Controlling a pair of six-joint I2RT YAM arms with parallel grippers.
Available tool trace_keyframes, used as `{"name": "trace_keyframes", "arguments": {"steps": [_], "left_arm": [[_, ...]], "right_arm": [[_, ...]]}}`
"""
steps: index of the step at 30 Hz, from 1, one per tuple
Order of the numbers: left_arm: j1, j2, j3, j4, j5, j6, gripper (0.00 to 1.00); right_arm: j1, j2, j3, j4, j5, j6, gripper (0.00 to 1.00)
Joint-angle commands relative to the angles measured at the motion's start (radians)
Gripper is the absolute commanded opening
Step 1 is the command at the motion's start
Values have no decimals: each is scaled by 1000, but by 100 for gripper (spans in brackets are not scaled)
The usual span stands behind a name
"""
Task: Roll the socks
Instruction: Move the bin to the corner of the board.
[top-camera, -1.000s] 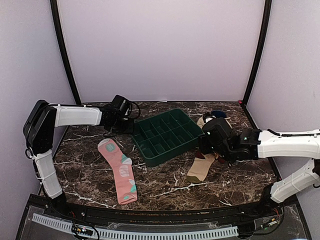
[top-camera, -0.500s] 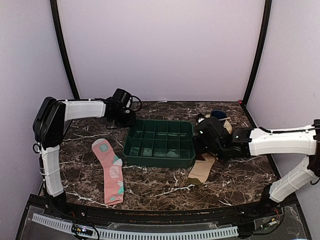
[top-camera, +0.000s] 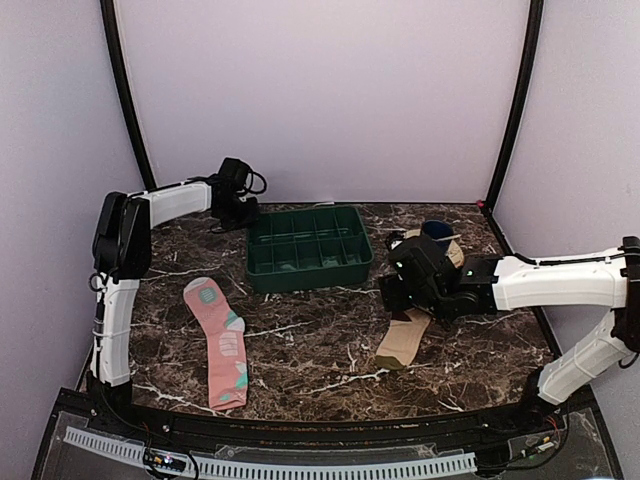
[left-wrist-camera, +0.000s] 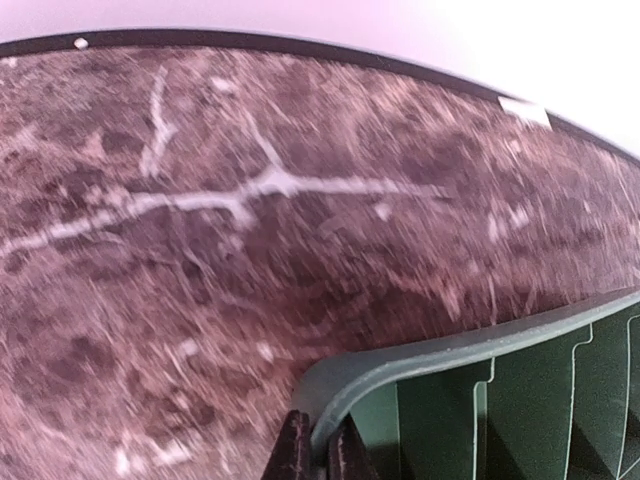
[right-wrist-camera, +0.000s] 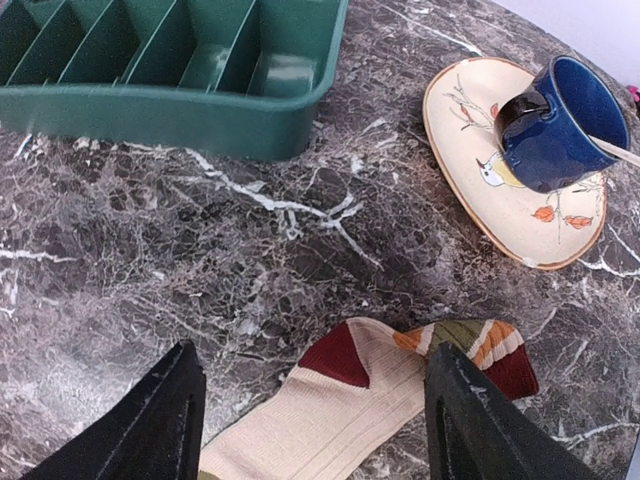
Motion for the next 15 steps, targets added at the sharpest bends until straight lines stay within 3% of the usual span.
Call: {"name": "trace_keyframes", "arguments": {"steps": [1, 7, 15], "left_arm": [[50, 79, 160, -56, -90, -27, 0], [78, 181, 338, -110, -92, -67, 0], [93, 219, 391, -80, -62, -114, 0]], "right_arm": [[-2, 8, -6, -21, -63, 6, 70], [13, 10, -5, -73, -111, 21, 74], [50, 19, -9, -110, -151, 47, 75]]}}
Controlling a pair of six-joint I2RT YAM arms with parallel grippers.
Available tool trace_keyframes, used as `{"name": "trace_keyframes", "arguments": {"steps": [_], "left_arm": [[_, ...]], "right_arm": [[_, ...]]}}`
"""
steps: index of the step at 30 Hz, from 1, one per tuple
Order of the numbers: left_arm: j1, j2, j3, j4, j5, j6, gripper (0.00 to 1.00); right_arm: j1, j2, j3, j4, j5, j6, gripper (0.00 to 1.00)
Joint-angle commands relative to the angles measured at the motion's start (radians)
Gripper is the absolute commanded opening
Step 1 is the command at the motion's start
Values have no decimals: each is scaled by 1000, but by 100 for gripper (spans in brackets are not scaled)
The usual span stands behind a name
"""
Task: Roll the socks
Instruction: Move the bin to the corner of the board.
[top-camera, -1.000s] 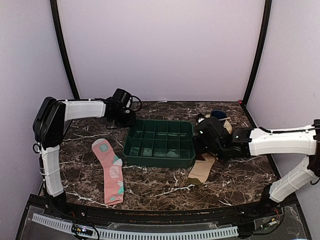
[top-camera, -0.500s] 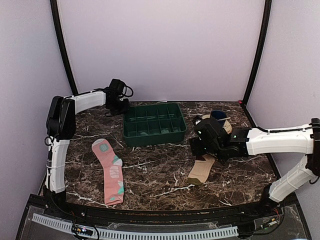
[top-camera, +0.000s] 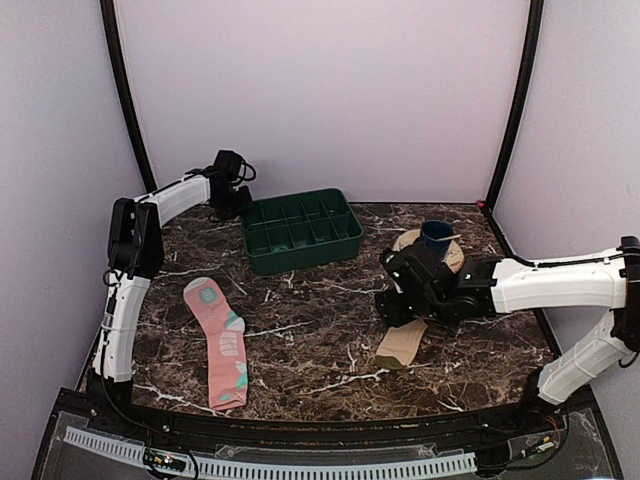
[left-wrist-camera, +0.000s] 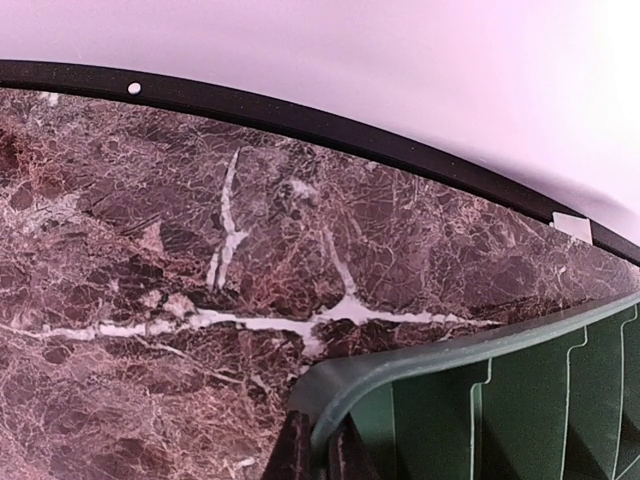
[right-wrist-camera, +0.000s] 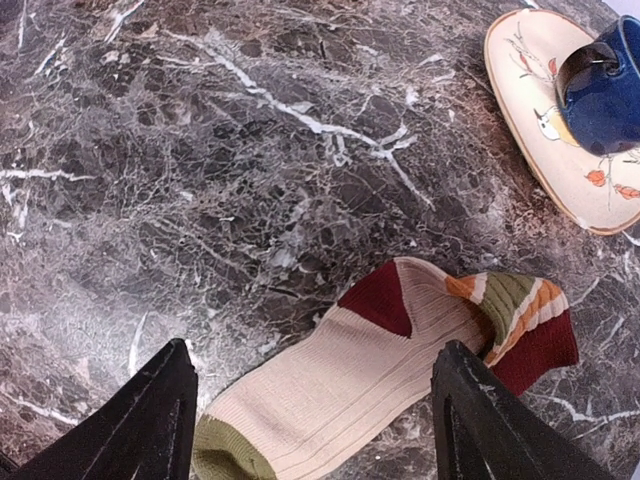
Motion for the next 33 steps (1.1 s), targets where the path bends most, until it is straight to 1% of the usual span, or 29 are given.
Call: {"name": "trace_keyframes", "arguments": {"steps": [1, 3, 4, 6, 8, 11, 13, 15, 16, 20, 21, 27, 30, 33], "left_arm": [[12, 10, 33, 41, -19, -42, 0], [13, 7, 32, 42, 7, -46, 0], [12, 2, 29, 40, 20, -49, 4], [12, -18, 7, 47, 43, -52, 19], [13, -56, -36, 67, 57, -54, 32], [12, -127, -125, 103, 68, -54, 48], [12, -181, -187, 130, 78, -55, 54], [11, -242, -250, 158, 87, -53, 58], [9, -275, -280, 172, 89, -52, 59], [1, -428, -421, 221, 75, -41, 62], [1, -476, -479, 244, 72, -38, 62], [-8, -811, -909, 417, 18, 6, 64], [-22, -965, -1082, 451, -37, 34, 64], [-36, -1101, -1233, 454, -79, 31, 64]], "right_arm": [[34, 19, 0, -12, -25, 19, 74], [46, 34, 16, -10, -28, 14, 74], [56, 44, 26, -10, -30, 10, 75], [72, 66, 52, -10, -34, -2, 75], [93, 92, 81, -10, -38, -21, 75], [123, 131, 126, -10, -40, -54, 76], [142, 156, 154, -9, -39, -81, 76], [163, 168, 183, -8, -44, -110, 76], [172, 199, 198, -5, -50, -127, 76], [225, 262, 255, 12, -86, -224, 77], [239, 283, 309, 11, -98, -252, 77], [313, 416, 466, 14, -191, -396, 77], [345, 481, 536, 24, -266, -455, 77], [382, 552, 615, 8, -316, -506, 77]]}}
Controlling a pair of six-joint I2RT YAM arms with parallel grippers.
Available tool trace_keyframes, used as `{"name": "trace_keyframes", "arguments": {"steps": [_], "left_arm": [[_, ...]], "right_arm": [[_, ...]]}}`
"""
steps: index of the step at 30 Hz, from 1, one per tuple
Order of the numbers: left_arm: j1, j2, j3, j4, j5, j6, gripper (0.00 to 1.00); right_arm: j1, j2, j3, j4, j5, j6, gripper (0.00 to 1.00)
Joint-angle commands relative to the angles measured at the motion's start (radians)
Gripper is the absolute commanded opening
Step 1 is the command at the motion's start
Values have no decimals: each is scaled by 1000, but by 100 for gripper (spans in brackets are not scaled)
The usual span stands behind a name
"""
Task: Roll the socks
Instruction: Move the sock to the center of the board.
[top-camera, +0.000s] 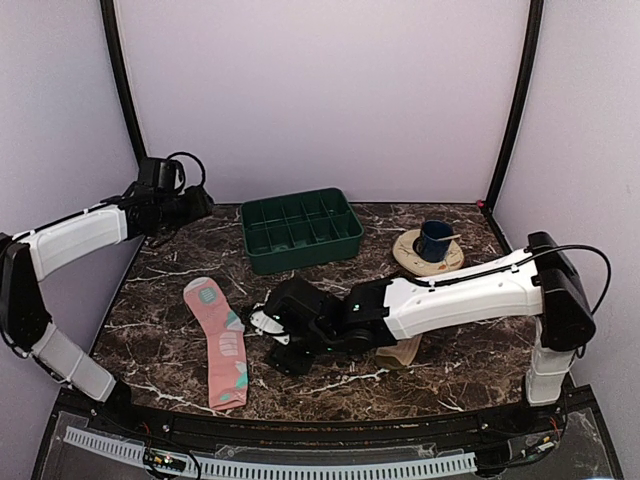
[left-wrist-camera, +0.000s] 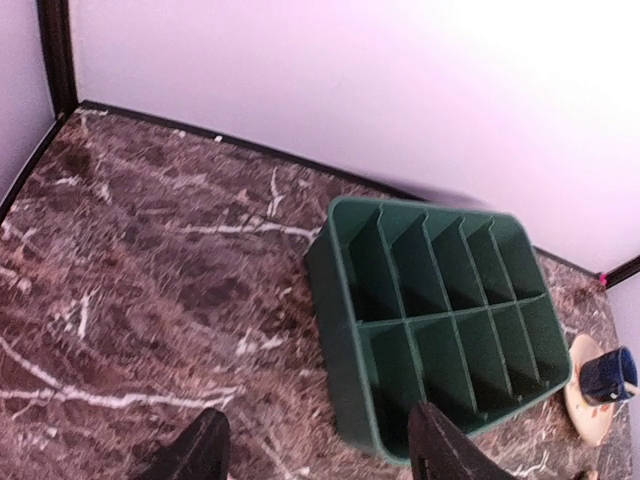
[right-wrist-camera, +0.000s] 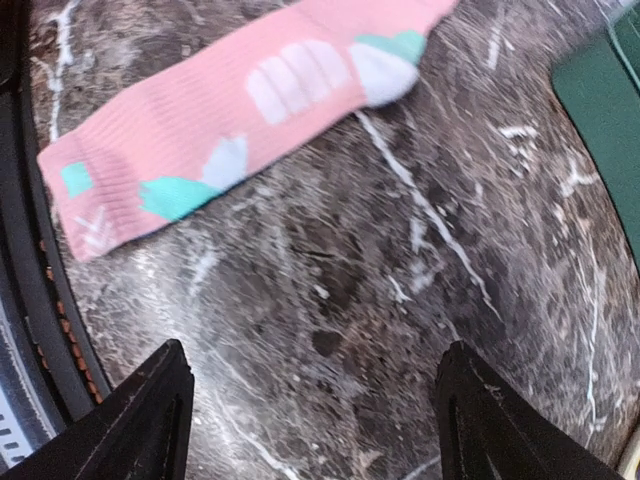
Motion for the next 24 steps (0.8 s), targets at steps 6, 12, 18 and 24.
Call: {"name": "trace_keyframes", "arguments": {"steps": [6, 12, 18, 24], "left_arm": [[-34, -343, -404, 40, -126, -34, 63], [-54, -380, -514, 25, -139, -97, 63], [-75, -418, -586, 21, -185, -162, 62], [-76, -499, -635, 26, -217, -188, 59]], "right_arm": [[98, 162, 182, 7, -175, -167, 78], [110, 206, 218, 33, -217, -193, 77], [97, 234, 247, 134, -144, -214, 72], [21, 338, 354, 179, -179, -214, 57]]}}
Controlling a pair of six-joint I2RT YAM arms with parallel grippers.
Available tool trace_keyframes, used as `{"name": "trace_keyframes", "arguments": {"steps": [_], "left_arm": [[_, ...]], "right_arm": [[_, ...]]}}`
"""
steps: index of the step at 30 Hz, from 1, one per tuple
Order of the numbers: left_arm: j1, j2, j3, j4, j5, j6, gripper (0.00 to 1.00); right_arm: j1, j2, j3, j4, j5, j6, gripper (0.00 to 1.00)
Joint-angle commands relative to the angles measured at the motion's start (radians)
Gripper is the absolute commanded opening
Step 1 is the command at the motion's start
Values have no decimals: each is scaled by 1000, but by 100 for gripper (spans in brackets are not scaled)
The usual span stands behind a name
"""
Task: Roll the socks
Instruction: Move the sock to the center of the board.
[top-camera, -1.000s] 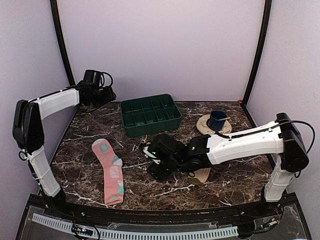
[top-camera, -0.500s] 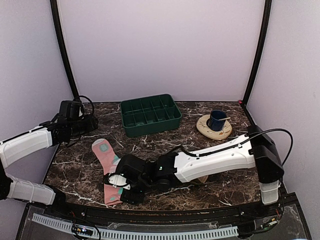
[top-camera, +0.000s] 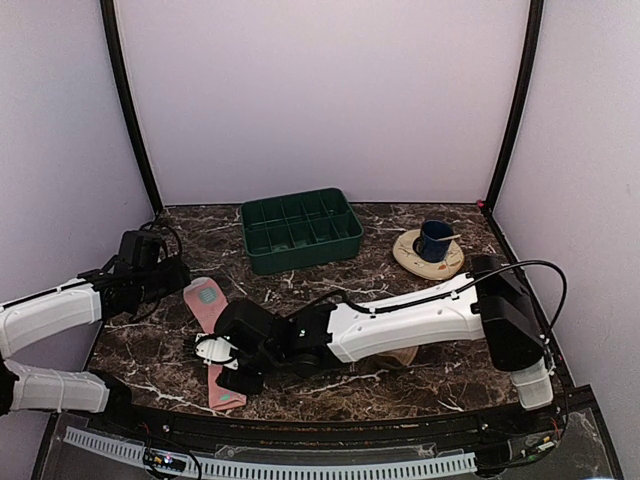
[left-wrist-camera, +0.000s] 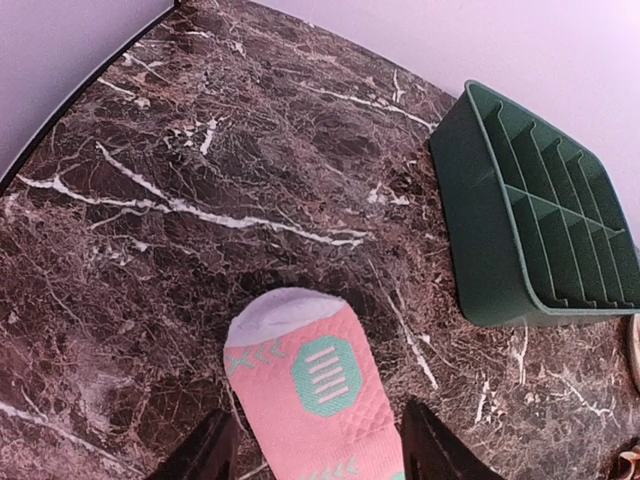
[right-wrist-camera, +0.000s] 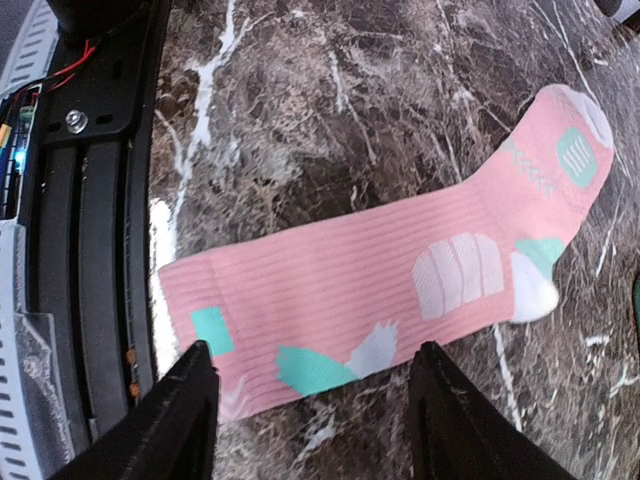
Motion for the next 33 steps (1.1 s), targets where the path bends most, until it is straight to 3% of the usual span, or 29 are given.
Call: {"name": "trace_keyframes", "arguments": {"steps": [1, 9, 33], "left_arm": [[-2, -62, -30, 5, -46, -32, 58], [-6, -79, -65, 18, -58, -75, 55], [-12, 43, -67, 106, -79, -81, 53]], "right_arm": [[-69, 86, 88, 72, -30, -8, 54], [-139, 224, 210, 67, -113, -11, 32], [-239, 305, 186, 26, -143, 167, 21]]}}
